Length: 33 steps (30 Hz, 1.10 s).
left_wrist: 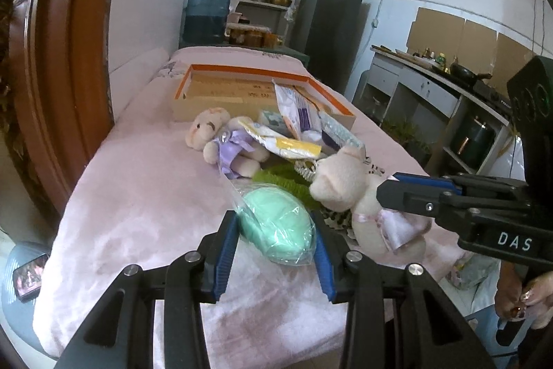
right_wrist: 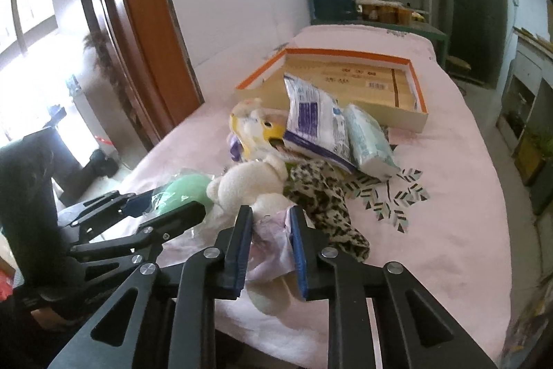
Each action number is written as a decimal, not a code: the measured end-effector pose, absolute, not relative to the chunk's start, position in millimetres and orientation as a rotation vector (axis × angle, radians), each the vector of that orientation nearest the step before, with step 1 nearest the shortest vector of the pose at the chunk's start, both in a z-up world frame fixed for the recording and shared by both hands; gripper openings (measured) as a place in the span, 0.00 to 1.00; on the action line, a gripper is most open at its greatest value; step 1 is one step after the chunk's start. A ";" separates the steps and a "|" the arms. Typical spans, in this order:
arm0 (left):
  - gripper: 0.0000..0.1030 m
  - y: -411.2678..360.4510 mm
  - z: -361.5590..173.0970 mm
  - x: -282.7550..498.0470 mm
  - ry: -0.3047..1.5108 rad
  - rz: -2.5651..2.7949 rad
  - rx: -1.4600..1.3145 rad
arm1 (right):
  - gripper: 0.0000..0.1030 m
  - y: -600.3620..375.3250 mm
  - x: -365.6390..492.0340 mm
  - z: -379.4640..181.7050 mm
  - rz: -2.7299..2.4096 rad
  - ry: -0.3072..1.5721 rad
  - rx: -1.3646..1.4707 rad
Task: Organize soft objects
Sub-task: 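Grasp the bagged mint-green ball with the left gripper while the right grasps the pink-dressed teddy, then carry the green ball and teddy bear over the cardboard tray with both grippers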
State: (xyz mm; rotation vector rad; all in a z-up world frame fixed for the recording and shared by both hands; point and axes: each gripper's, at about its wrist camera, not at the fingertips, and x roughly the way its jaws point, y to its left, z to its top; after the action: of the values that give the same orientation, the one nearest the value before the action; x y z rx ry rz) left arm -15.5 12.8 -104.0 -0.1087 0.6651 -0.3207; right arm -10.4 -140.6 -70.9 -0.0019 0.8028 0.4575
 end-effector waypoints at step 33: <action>0.40 31.3 -45.8 9.8 0.584 -0.270 -0.121 | 0.22 -137.1 11.1 -39.8 0.537 0.824 -0.002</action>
State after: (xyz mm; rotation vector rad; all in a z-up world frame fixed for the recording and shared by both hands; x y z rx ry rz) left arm 9.8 31.3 -45.8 -0.1206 0.5841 -0.2697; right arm 11.1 -137.1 -39.8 -0.0022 0.8236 0.5371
